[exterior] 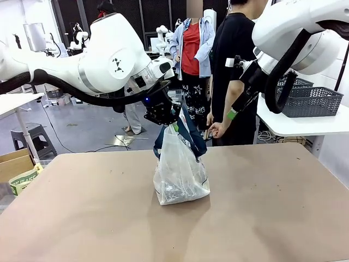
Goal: Transfer purchased items from the store into the shopping bag.
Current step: Move the Reusable shopping bag to the right side of the table.
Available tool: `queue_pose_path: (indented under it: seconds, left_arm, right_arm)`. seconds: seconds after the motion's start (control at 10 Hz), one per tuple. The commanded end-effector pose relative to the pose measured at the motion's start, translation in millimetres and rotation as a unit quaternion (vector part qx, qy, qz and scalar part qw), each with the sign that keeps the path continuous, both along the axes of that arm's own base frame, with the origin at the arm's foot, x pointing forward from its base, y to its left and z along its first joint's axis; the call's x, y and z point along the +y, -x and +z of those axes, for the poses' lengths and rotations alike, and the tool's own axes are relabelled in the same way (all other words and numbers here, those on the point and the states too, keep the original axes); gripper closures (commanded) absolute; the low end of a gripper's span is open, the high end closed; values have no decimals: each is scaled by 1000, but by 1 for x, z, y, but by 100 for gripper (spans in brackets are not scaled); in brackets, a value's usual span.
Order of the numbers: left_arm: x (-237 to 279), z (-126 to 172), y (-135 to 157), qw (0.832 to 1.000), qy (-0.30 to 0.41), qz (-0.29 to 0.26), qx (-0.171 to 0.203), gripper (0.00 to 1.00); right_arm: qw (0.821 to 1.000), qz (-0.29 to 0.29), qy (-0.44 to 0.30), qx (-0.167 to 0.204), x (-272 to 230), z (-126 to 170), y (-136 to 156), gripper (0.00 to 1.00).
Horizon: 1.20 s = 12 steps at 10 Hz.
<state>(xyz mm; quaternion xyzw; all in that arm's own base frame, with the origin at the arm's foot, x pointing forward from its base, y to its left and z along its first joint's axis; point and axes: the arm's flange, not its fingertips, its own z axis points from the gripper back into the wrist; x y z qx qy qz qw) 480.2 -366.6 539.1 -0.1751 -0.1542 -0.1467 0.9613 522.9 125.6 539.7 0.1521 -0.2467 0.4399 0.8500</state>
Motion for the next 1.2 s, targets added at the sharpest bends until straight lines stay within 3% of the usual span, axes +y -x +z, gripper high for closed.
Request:
queue_pose_path:
  seconds: [0.0,0.2,0.3,0.4,0.6,1.0,1.1]
  left_arm:
    - [2,2,1,1000,5,-6,0,100]
    - [2,2,1,1000,5,-6,0,100]
    - [2,2,1,1000,5,-6,0,100]
    - [2,2,1,1000,5,-6,0,100]
    - [2,2,1,1000,5,-6,0,100]
    - [2,2,1,1000,5,-6,0,100]
    - [2,2,1,1000,5,-6,0,100]
  right_arm:
    - [1000,-4,5,9,0,3,-1,0]
    - [1000,0,0,0,0,0,0,0]
    - [997,61,-43,8,6,-10,3,0]
    - [994,87,-61,-25,-4,-15,-11,0]
    - [979,114,-169,-4,-21,-20,-32,0]
    - [975,165,-151,-17,-32,-34,-46,0]
    - [977,133,-167,-11,-32,-28,-40,0]
